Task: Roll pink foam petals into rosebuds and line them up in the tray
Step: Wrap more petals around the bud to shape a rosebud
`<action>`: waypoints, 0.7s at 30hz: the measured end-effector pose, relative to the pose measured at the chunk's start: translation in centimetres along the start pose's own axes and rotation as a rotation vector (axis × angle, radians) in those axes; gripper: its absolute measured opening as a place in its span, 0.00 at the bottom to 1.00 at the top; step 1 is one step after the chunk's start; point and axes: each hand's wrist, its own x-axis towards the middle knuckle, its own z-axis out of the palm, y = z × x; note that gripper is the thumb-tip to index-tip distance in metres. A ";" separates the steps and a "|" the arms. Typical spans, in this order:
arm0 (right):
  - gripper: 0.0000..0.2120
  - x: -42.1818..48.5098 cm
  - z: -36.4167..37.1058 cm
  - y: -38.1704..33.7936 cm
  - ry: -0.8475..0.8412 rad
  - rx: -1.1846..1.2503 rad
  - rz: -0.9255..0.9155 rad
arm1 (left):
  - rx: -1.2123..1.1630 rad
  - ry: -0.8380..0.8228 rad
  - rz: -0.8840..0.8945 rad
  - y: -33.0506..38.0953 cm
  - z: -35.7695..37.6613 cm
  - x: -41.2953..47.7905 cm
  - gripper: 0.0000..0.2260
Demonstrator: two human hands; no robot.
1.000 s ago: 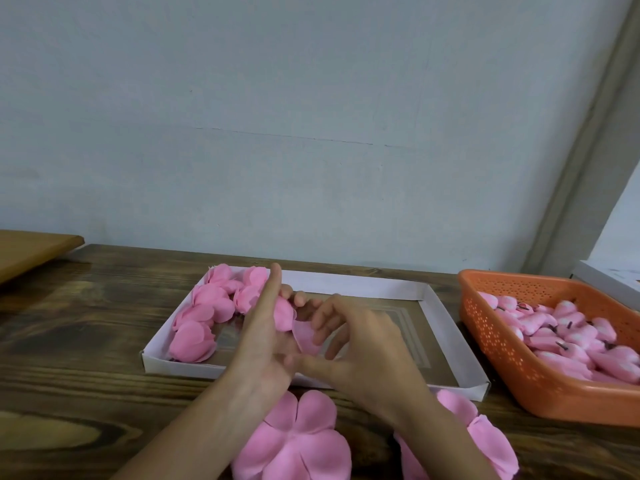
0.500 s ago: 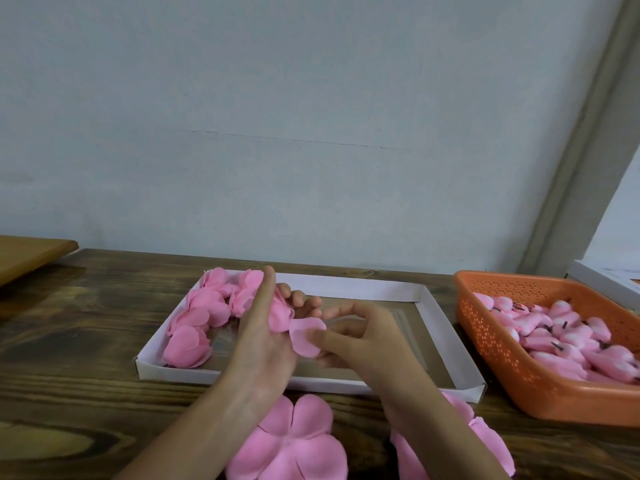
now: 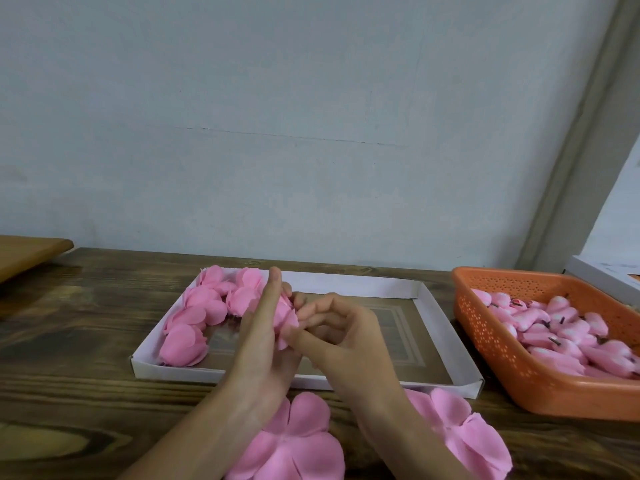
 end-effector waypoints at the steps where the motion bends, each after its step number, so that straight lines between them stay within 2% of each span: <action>1: 0.05 0.0 0.0 0.2 0.011 -0.011 -0.015 | 0.002 -0.002 -0.001 0.0 -0.1 0.0 0.21; 7: 0.07 -0.1 0.5 0.4 0.060 -0.038 -0.087 | 0.044 -0.064 0.010 0.4 -0.1 -0.1 0.24; 10: 0.09 0.0 0.6 0.6 0.106 -0.033 -0.106 | 0.062 -0.056 0.032 0.5 0.1 -0.4 0.21; 13: 0.14 -0.1 0.6 0.5 0.096 -0.070 -0.161 | 0.006 -0.026 -0.016 0.7 0.4 -0.6 0.20; 21: 0.18 -0.5 0.6 1.2 0.211 -0.699 -0.417 | -0.051 -0.060 -0.113 0.7 0.6 -0.7 0.14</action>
